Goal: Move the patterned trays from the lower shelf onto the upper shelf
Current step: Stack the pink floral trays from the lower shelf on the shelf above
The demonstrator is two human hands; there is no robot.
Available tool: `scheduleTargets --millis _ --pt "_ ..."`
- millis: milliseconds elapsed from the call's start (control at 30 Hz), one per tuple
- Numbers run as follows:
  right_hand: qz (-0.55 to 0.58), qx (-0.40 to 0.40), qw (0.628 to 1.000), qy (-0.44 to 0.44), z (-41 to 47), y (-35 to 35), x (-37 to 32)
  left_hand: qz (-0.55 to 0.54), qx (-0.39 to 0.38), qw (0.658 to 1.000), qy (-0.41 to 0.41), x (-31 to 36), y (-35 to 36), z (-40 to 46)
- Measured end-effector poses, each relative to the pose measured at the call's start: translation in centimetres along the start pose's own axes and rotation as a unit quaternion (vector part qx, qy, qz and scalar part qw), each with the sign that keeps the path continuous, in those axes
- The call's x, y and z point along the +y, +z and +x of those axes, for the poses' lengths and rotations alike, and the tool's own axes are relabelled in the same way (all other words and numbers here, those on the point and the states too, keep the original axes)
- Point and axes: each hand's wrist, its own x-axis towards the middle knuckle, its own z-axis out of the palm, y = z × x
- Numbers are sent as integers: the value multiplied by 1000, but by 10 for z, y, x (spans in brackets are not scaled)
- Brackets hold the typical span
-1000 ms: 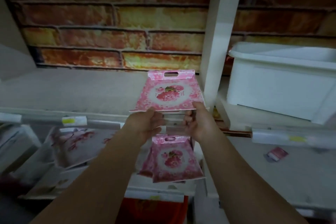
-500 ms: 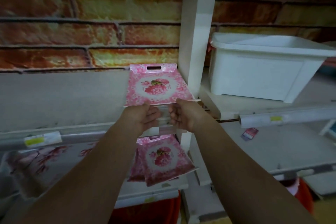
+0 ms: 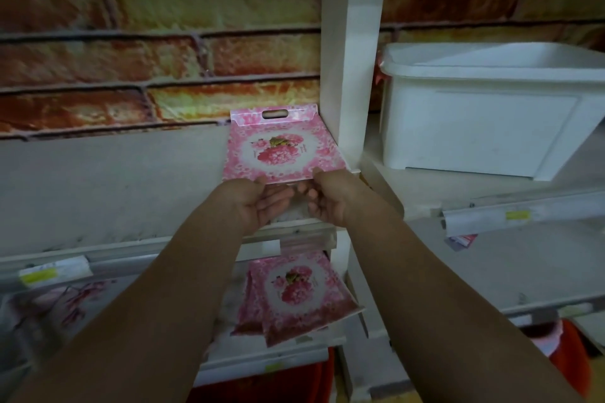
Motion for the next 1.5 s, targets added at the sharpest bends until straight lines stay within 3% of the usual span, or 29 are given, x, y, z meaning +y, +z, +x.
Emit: scheduleTargets --millis 267,433,600,800,867,1000,1133,1233,1500 --pt "-40 -26 999 -11 -5 -6 5 44 -9 999 12 -8 -1 -10" --pt "-79 -139 987 -30 -14 -14 21 135 -75 988 -20 -22 -22 -20" --pt "-168 -256 952 -24 -22 -16 44 205 -187 960 -43 -46 -47 -29" --pt "-245 -301 920 55 -17 -25 96 223 -161 955 -109 -90 -81 -23" --pt "-242 -267 929 89 -11 -28 120 217 -108 961 -133 -111 -88 -16" --pt "-202 -122 958 162 3 -43 169 195 -3 967 -164 -145 -99 -8" --pt "-39 -23 966 254 18 -65 213 172 28 964 -201 -167 -108 0" --pt "14 34 953 301 29 -69 246 169 44 959 -223 -183 -107 7" --pt "211 81 926 301 61 -67 295 160 97 951 -244 -208 -110 14"
